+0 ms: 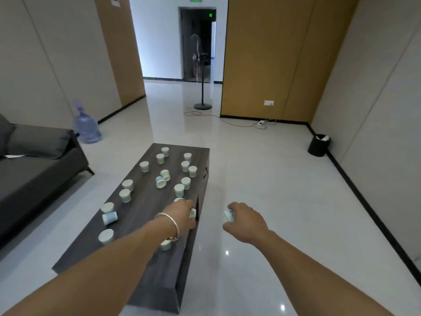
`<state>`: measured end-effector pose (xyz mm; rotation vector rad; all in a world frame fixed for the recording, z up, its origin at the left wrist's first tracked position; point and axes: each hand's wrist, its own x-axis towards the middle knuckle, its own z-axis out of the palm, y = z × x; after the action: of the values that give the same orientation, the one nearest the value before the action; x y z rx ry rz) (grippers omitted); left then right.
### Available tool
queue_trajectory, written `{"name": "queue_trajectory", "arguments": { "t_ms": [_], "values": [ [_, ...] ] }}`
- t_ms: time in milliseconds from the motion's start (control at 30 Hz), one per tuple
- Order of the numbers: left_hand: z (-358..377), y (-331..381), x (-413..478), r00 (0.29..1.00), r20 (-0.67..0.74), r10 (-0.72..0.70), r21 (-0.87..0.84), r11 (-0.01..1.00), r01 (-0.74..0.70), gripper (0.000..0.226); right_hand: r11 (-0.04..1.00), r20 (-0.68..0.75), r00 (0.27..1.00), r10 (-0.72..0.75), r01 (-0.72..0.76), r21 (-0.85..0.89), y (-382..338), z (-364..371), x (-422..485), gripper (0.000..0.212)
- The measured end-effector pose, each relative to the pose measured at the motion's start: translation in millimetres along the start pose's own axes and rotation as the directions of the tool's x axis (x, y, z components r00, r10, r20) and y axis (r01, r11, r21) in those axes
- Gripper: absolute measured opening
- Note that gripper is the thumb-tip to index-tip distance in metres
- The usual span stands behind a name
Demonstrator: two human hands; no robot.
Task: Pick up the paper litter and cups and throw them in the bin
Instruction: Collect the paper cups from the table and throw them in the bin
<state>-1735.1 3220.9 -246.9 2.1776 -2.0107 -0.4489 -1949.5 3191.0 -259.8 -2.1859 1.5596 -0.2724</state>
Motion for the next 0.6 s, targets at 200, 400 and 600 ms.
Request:
{"name": "queue_trajectory", "arguments": {
  "t_ms": [200, 400, 600],
  "values": [
    [29, 109, 87, 0.985, 0.085, 0.152, 0.000, 0.988, -0.153, 0.050, 0.979, -0.058, 0.979, 0.197, -0.192, 0.074, 119, -54, 3, 0.065],
    [80, 190, 184, 0.945, 0.215, 0.245, 0.037, 0.965, -0.258, 0.052, 0.916, -0.014, 0.923, 0.386, -0.381, 0.125, 223, -80, 25, 0.058],
    [101, 291, 313, 0.904, 0.229, 0.361, -0.041, 0.931, -0.362, 0.050, 0.869, -0.030, 0.870, 0.492, -0.489, 0.079, 315, -146, 103, 0.059]
  ]
}}
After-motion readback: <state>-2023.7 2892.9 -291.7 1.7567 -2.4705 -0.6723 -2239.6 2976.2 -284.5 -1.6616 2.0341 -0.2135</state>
